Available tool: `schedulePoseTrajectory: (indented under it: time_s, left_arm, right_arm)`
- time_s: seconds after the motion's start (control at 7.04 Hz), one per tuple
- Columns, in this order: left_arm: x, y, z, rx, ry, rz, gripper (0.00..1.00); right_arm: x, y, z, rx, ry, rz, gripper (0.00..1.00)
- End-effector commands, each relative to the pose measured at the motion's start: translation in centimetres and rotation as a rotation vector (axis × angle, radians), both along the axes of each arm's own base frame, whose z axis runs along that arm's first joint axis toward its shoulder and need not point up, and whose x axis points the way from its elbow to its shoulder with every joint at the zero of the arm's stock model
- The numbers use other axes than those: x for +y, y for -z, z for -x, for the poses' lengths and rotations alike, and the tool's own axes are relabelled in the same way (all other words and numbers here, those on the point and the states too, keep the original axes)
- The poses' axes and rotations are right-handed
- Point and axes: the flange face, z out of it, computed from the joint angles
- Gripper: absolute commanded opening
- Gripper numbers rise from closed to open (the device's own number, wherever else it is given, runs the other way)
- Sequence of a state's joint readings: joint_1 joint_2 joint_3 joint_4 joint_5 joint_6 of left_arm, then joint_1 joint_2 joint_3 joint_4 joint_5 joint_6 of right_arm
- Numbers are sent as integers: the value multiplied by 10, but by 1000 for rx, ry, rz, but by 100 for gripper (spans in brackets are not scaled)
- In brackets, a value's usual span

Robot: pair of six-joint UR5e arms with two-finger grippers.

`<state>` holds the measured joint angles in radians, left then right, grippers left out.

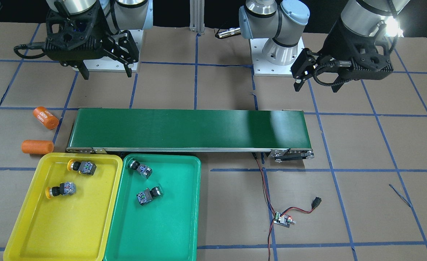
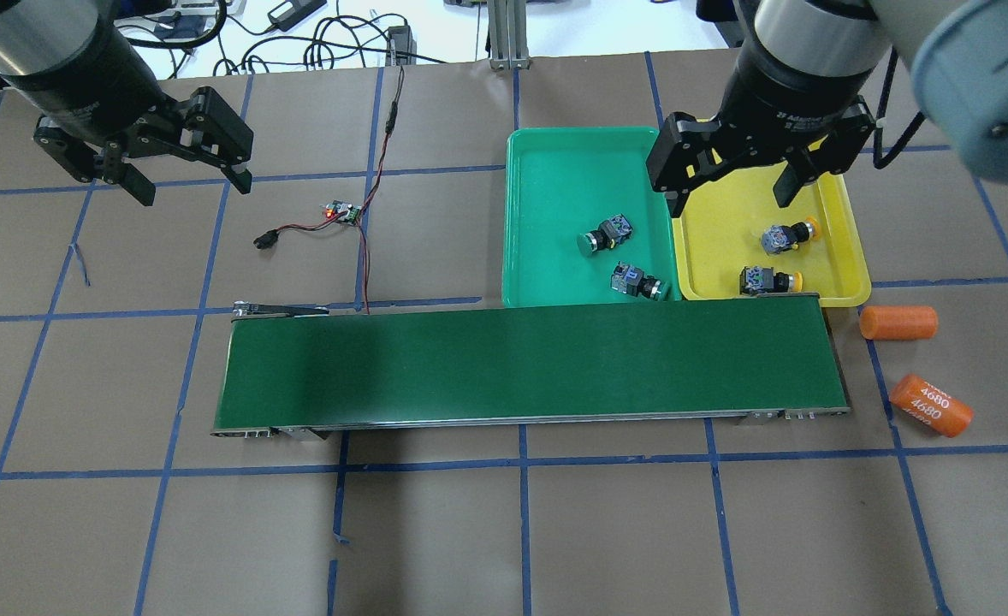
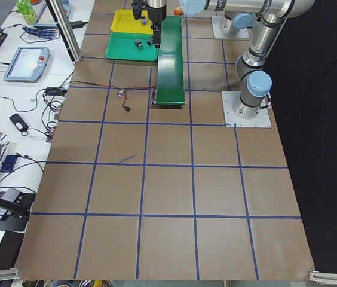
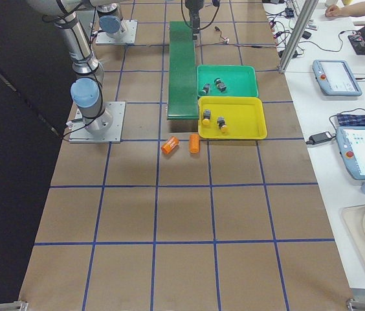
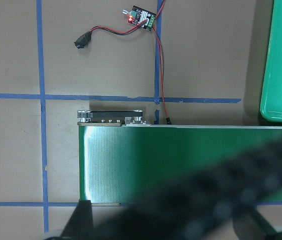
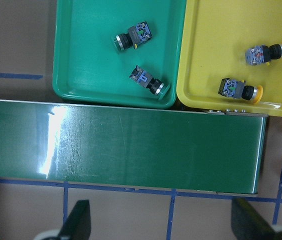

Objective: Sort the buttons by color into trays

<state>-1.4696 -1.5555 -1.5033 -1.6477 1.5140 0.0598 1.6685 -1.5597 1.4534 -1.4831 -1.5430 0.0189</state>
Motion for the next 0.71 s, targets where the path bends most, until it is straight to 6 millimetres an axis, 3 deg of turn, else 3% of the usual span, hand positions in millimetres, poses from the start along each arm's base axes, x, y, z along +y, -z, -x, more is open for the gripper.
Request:
schedulePoseTrajectory:
  time_s: [0.0, 0.57]
  left_arm:
    - [0, 0, 0, 0, 0, 0, 100]
    - [0, 0, 0, 1, 0, 0, 100]
  right_arm:
    - [-9, 1, 1, 2, 2, -3, 100]
    - [-6, -2, -1, -2, -1, 1, 100]
